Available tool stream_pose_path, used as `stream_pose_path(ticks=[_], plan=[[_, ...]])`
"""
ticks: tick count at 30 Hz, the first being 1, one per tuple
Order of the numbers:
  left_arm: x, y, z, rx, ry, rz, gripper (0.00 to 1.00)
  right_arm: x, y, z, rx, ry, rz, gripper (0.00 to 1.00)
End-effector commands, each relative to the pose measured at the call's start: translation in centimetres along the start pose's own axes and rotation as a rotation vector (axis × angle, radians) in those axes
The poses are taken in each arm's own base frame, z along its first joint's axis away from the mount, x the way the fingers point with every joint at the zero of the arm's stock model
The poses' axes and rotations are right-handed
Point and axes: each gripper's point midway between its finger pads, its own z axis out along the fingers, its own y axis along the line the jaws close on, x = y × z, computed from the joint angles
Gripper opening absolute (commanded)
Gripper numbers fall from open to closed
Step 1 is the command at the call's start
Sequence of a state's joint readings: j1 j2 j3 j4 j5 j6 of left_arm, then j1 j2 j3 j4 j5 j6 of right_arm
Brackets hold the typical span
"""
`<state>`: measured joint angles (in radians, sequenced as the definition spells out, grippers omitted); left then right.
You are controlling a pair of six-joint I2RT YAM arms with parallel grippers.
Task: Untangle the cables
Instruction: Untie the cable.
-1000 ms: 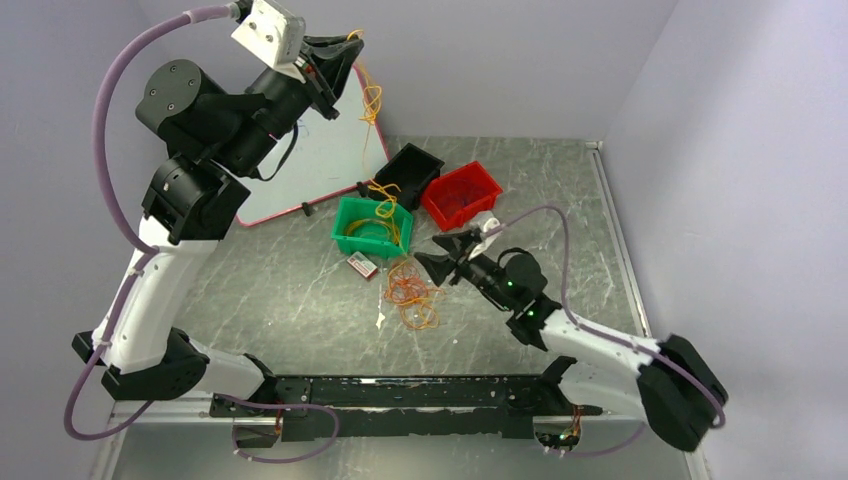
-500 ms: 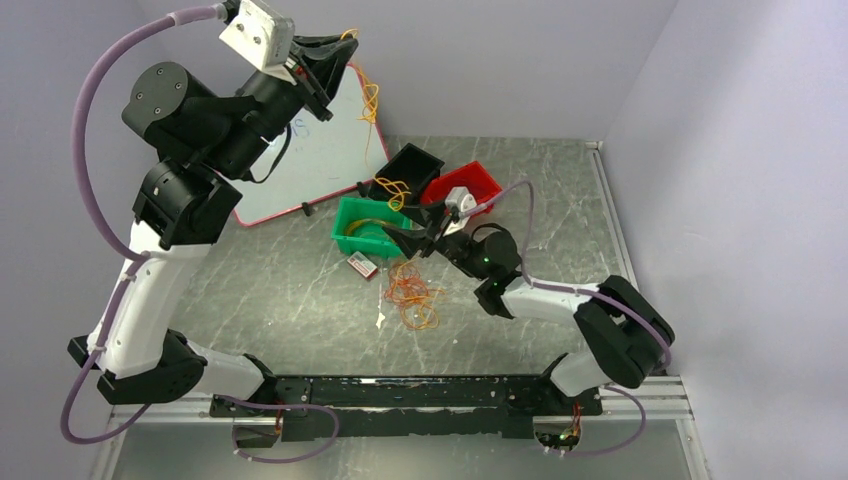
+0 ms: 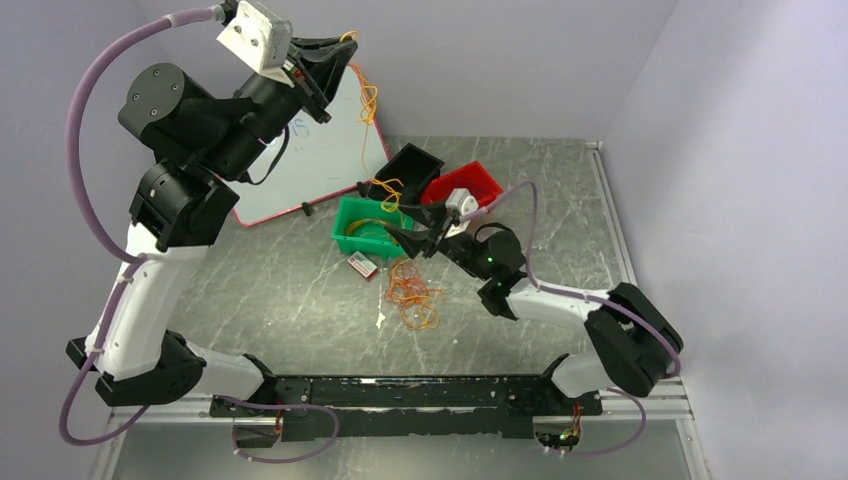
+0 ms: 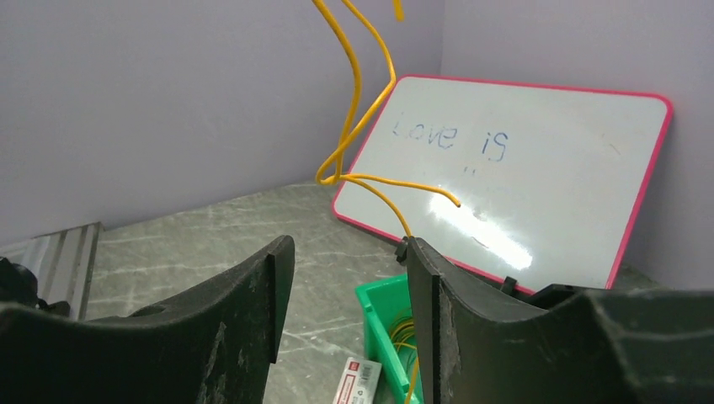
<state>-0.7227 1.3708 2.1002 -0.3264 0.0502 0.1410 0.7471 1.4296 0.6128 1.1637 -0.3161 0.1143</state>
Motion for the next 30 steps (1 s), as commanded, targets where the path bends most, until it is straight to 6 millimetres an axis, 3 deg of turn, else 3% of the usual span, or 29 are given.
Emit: stream_pose_path(ticks=[1, 5, 13, 23, 26, 30], plan=[[-1.4, -0.6, -0.6, 0.031, -0.039, -0.01, 0.07, -0.9, 0.2, -1.4, 0.004, -0.019, -0.065, 0.56], [-1.2, -0.8, -0.5, 0.039, -0.035, -0.015, 0.07, -0.6, -0.6, -1.5, 0.038, -0.002, -0.088, 0.57], [-1.4, -0.8, -0.6, 0.042, -0.035, -0.02, 0.07, 0.0, -2.1, 0.3, 0.079, 0.015, -0.121, 0.57], [-1.4, -1.0, -0.8, 0.05, -0.031, -0.029, 0.07, 0.9, -3.5, 1.7, 0.12, 0.024, -0.126, 0.49], [-1.5, -1.0, -0.9, 0.05, -0.032, -0.028, 0.07, 1.1, -3.7, 1.8, 0.129, 0.029, -0.123, 0.4], [-1.6, -1.0, -1.0, 0.05, -0.036, -0.025, 0.07, 2.1, -4.0, 1.4, 0.151, 0.066, -0.099, 0.2]])
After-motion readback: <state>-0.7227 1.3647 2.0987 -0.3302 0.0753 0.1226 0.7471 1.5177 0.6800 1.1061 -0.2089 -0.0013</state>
